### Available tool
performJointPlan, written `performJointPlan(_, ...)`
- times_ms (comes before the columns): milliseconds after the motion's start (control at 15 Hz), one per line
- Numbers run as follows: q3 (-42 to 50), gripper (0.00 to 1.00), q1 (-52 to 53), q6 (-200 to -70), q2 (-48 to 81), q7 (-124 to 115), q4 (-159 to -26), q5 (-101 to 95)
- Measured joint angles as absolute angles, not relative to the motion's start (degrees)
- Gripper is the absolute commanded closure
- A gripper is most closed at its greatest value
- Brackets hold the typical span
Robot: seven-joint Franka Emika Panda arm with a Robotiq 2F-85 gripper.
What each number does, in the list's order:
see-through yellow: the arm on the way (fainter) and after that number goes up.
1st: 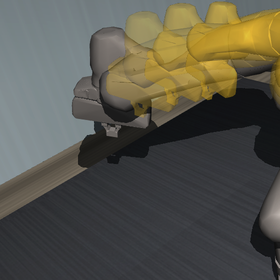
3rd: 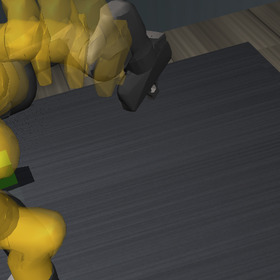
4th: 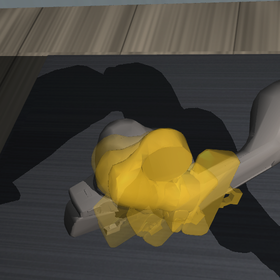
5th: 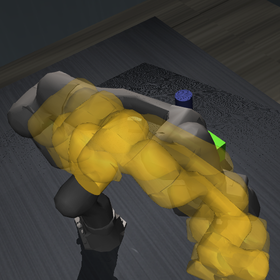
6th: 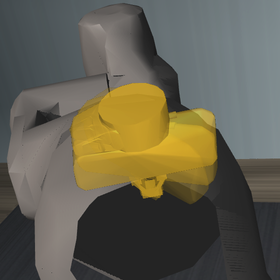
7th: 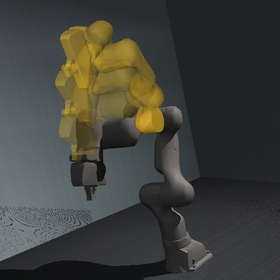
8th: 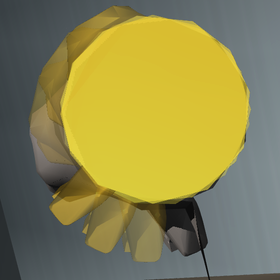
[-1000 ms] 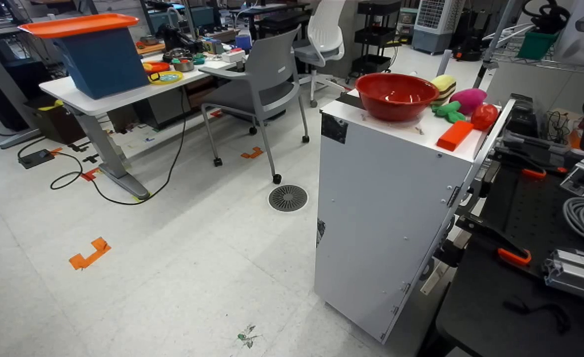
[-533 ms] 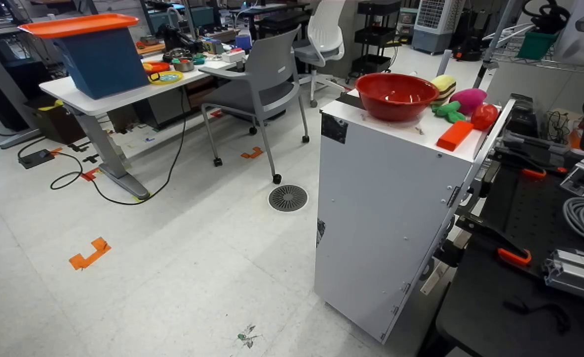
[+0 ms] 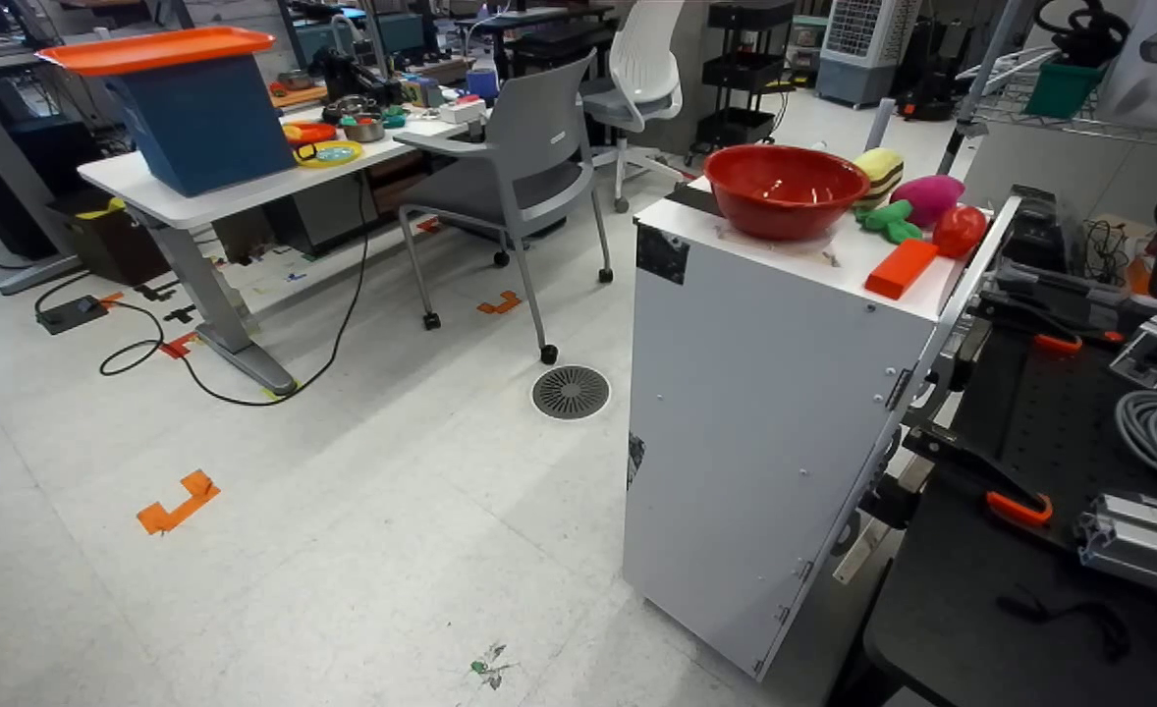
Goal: Pick up the purple toy and put it in the bowl.
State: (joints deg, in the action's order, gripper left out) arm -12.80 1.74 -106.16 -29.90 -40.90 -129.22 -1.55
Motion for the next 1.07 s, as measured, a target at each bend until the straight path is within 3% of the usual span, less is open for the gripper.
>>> performJointPlan(533,-11.6,0.00,1.8,-106.6,-29.8,-22.9,-133.2,-4.2)
performJointPlan(1067,-4.1,0.00,1.5,-119.2,-29.6,-12.8,-142.7,-3.4)
